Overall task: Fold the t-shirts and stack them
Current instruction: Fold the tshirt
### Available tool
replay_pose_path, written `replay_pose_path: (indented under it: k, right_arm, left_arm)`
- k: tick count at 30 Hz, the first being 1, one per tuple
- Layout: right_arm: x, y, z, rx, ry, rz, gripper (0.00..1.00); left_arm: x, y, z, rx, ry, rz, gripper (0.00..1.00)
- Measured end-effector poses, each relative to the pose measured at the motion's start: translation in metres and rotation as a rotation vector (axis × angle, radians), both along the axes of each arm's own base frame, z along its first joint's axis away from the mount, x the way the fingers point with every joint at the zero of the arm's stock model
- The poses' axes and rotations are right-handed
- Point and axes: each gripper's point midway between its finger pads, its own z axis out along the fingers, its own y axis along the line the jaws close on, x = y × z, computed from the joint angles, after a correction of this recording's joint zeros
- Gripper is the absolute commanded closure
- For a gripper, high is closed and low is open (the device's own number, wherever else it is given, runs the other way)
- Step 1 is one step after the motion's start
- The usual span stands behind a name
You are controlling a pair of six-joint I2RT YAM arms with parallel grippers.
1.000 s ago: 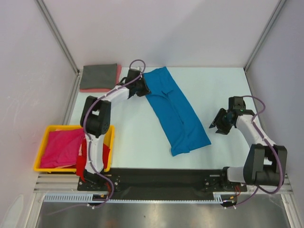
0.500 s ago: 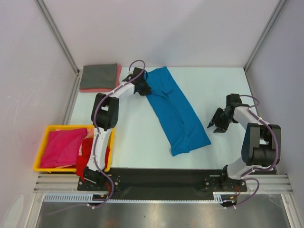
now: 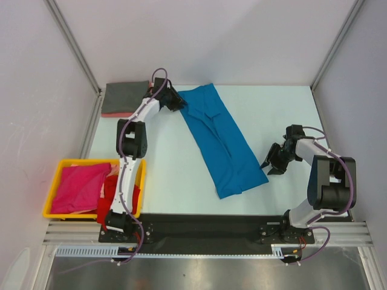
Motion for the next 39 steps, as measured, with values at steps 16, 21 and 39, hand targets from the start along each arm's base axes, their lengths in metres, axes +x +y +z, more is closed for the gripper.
replay_pose_path:
  k: [16, 21, 39]
  right_arm:
    - [0.007, 0.006, 0.015, -0.046, -0.043, 0.059, 0.50]
    - [0.007, 0.004, 0.019, -0.060, -0.052, 0.054, 0.51]
    - [-0.004, -0.002, 0.022, -0.062, -0.054, 0.061, 0.51]
  left_arm:
    - [-0.077, -0.036, 0.033, 0.162, -0.052, -0.119, 0.77]
    - [-0.090, -0.059, 0.084, 0.165, -0.138, -0.138, 0.92]
    - [-0.219, -0.061, 0.022, 0.249, 0.085, -0.271, 0.65]
